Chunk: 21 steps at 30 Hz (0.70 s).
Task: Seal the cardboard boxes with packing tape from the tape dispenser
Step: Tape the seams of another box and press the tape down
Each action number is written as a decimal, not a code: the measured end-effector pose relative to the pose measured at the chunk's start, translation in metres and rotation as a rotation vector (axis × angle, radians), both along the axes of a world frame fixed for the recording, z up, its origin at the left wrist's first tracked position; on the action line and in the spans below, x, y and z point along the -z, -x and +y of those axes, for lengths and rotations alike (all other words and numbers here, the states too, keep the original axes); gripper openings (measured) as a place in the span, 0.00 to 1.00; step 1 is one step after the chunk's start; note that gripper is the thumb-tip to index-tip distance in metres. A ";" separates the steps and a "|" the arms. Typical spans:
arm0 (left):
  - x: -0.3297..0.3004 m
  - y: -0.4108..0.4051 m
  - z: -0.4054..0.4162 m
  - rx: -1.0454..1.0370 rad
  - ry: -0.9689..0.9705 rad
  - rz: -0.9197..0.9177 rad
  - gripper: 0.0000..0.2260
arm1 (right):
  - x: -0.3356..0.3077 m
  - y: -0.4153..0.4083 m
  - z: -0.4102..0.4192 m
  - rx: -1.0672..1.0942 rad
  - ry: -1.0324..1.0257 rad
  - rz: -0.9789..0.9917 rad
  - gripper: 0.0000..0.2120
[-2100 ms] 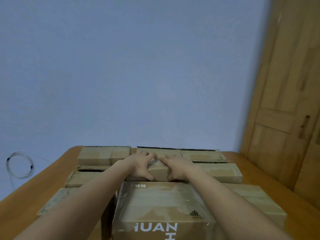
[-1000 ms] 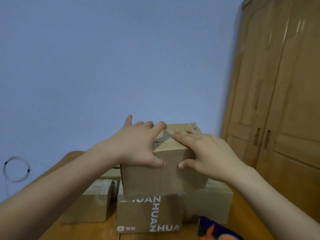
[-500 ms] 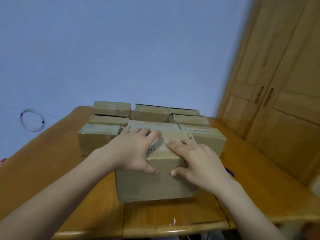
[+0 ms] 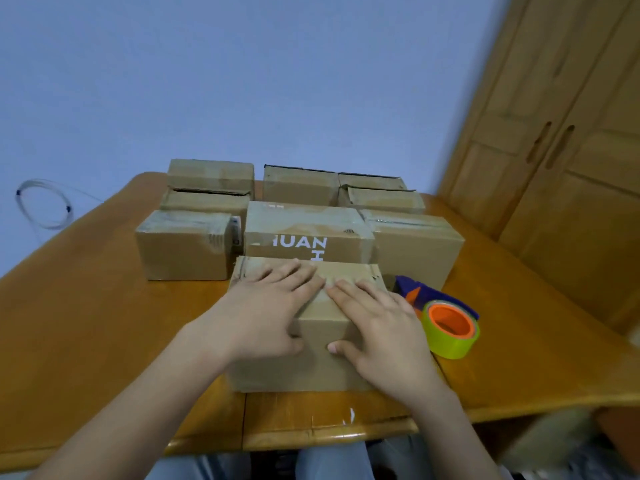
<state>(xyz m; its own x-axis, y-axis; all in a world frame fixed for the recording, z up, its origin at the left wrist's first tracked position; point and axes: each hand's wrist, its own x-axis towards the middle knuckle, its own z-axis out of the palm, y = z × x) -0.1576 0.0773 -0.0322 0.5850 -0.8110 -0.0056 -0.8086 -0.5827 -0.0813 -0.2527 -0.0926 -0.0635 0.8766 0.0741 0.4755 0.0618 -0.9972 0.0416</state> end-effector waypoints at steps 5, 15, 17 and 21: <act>0.005 0.002 0.002 0.008 0.053 -0.040 0.41 | 0.008 -0.002 -0.002 -0.031 -0.055 -0.043 0.31; 0.004 0.006 0.005 -0.010 0.142 0.049 0.46 | -0.016 0.009 -0.058 -0.022 -0.785 -0.294 0.23; 0.004 0.006 0.005 -0.001 0.144 0.050 0.48 | -0.014 0.000 -0.093 0.281 -0.659 -0.044 0.31; 0.002 0.007 0.004 -0.003 0.120 0.051 0.48 | -0.004 -0.020 -0.145 0.536 -0.466 0.548 0.37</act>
<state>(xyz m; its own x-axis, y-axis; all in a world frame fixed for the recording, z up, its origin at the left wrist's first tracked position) -0.1645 0.0813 -0.0341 0.5890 -0.8058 0.0613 -0.8080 -0.5883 0.0307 -0.2327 -0.2376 -0.0599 0.8506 -0.5068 -0.1399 -0.5251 -0.8061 -0.2728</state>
